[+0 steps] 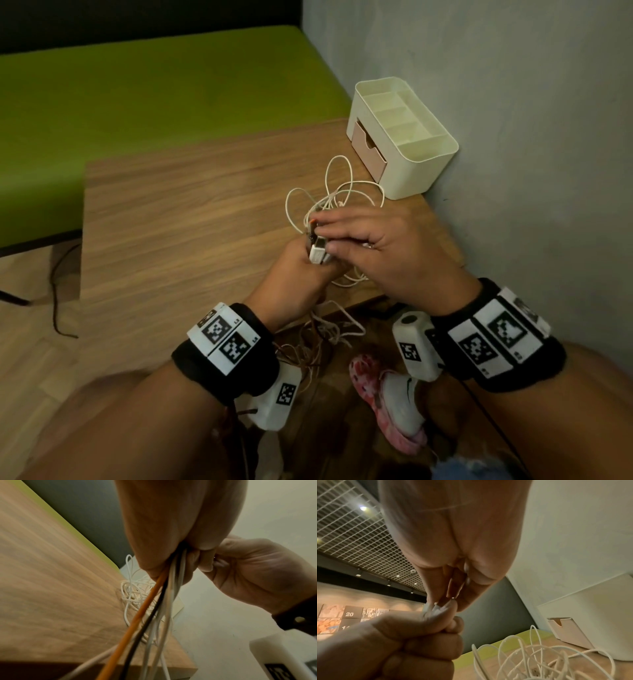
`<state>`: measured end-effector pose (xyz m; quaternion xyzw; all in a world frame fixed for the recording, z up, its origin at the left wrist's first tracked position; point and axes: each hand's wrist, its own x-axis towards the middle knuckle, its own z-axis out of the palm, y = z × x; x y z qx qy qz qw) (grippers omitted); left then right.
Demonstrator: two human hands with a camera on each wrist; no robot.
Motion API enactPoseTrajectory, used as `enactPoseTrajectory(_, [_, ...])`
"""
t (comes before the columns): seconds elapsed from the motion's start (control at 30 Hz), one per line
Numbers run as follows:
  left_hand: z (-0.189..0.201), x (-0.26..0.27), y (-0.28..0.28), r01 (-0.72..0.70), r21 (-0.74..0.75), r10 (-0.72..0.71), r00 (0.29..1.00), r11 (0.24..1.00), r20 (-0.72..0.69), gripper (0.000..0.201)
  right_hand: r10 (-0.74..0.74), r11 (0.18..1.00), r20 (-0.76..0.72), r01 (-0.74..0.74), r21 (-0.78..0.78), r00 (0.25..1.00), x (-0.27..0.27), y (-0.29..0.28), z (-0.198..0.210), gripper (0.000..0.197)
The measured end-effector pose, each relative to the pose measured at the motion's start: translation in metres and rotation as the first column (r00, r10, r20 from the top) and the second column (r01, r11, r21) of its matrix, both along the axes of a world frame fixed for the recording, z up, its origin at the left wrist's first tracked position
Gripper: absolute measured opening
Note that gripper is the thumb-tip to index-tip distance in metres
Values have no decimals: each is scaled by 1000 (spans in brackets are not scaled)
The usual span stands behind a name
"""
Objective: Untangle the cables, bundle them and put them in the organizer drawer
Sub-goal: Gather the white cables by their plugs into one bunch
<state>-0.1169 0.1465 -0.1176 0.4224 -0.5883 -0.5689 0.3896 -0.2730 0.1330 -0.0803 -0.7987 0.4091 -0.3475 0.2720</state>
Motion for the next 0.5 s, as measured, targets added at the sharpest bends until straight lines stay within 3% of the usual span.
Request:
enactPoseTrajectory(0.1, [0,2,1,-2,-3,2,999,1000,-36,7,-15,993,50,9,118,999,0,-1,-1,36])
enactPoseTrajectory(0.2, [4,6,-4,-97,-28,93,990,995,-106,21,-127,897,220,17,443,967,-3,1,-3,66])
enactPoseTrajectory(0.3, [8,10,-7,-172,-80,161,978,982,-133,25,-93,764,55,35,644,994,4,7,-12,82])
enactPoseTrajectory(0.4, [5,13,-7,-259,-99,250,964,961,-93,32,48,749,-3,-34,662,999,23,21,-26,47])
enactPoseTrajectory(0.5, [3,17,-10,-265,-150,262,964,952,-41,39,18,818,7,-19,575,1000,35,30,-29,5])
